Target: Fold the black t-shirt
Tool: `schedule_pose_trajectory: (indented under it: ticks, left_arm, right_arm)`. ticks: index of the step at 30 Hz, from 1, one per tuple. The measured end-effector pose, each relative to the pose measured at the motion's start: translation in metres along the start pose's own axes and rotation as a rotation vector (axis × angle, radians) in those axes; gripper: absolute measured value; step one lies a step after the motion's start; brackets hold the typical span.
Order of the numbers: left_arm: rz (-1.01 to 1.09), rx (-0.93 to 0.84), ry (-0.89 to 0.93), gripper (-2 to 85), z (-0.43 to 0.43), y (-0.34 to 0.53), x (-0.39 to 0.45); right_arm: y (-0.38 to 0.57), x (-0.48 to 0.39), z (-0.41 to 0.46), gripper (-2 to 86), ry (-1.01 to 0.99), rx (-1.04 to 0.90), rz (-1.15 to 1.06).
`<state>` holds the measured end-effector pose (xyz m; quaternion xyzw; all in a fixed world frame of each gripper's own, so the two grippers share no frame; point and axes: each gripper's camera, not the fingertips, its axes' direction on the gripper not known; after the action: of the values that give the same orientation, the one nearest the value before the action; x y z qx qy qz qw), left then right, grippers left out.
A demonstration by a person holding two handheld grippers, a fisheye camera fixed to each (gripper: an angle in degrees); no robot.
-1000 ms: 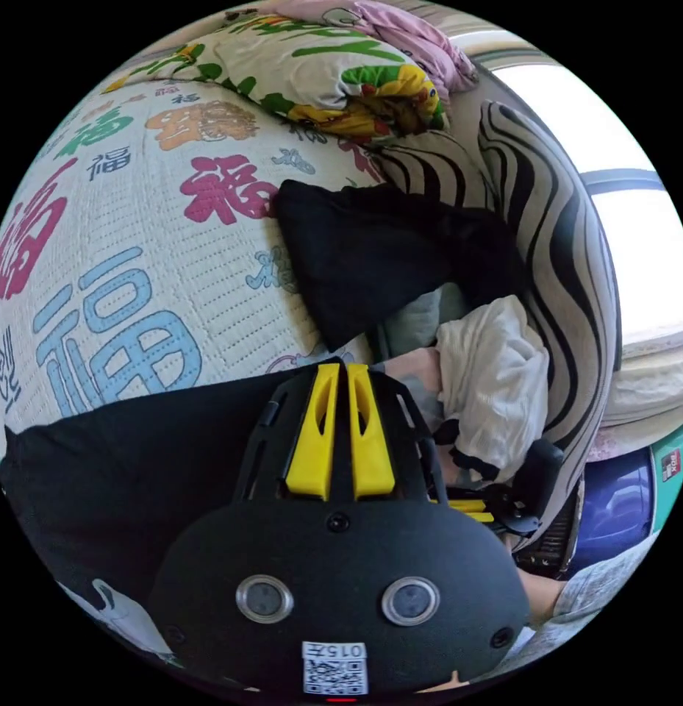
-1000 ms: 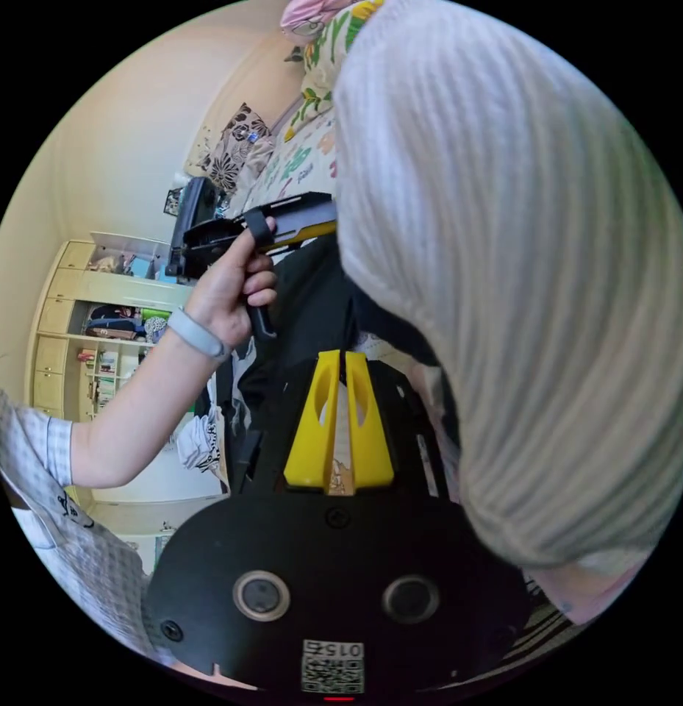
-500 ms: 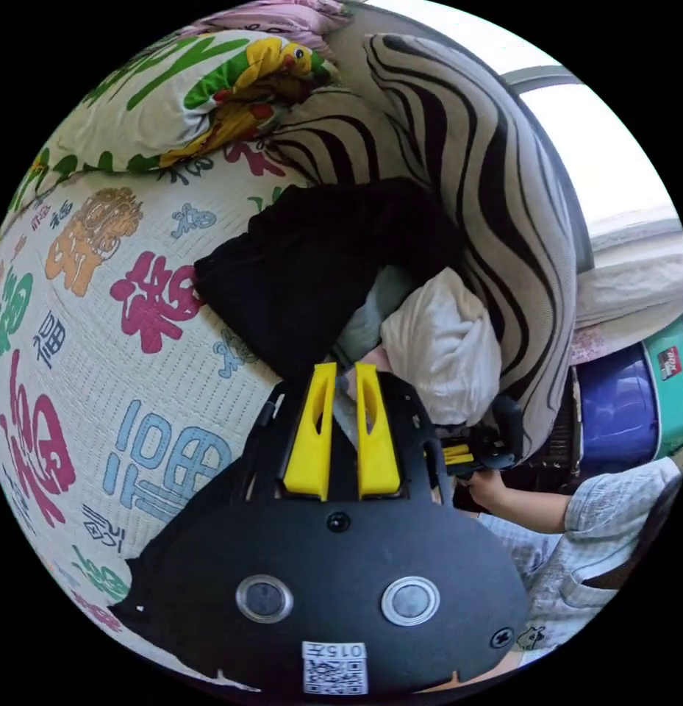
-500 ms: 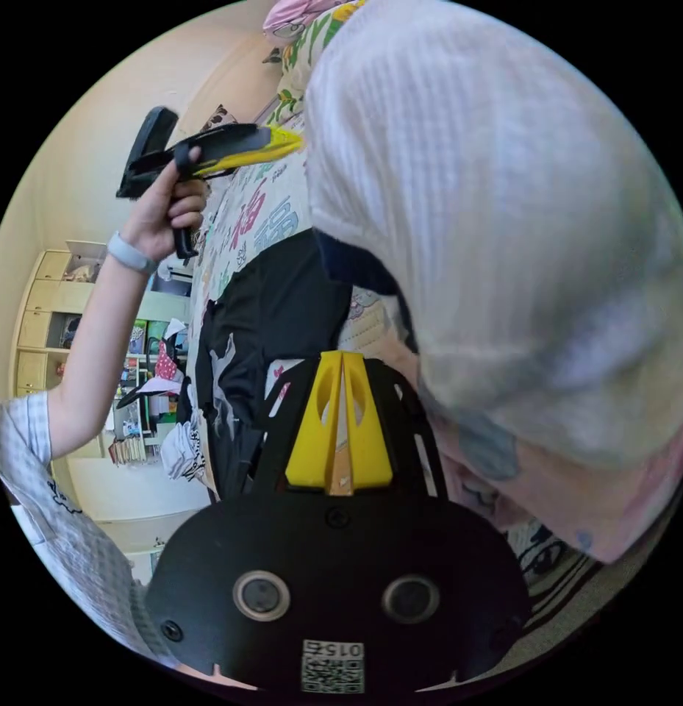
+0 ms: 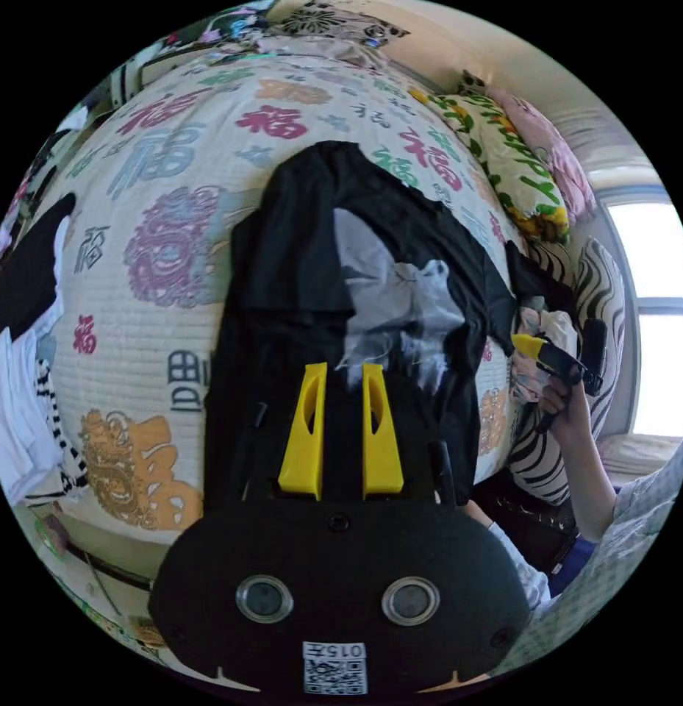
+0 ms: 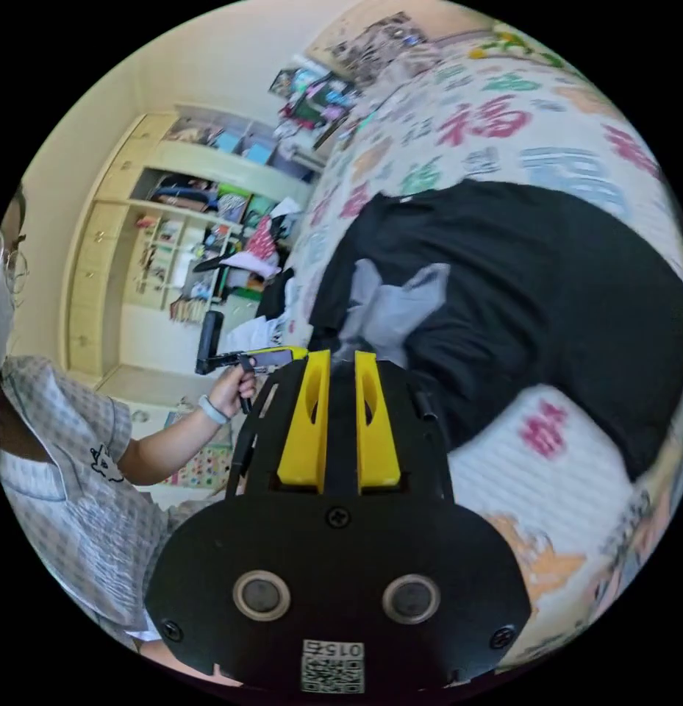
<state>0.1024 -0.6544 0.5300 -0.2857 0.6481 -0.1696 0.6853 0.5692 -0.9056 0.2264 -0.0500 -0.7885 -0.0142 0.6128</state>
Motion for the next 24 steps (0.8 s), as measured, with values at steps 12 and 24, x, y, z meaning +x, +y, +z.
schedule_pose_trajectory:
  ticks: [12,24]
  left_arm:
    - [0.057,0.033,0.07,6.8,-0.064,0.01,-0.141]
    - [-0.152,0.308,0.433,-0.3,-0.192,0.031,-0.314]
  right_arm:
    - [-0.147,-0.009,0.263,0.5,0.229,-0.389,0.01]
    - [-0.249,-0.096,0.364,8.7,0.234,-0.503,-0.317]
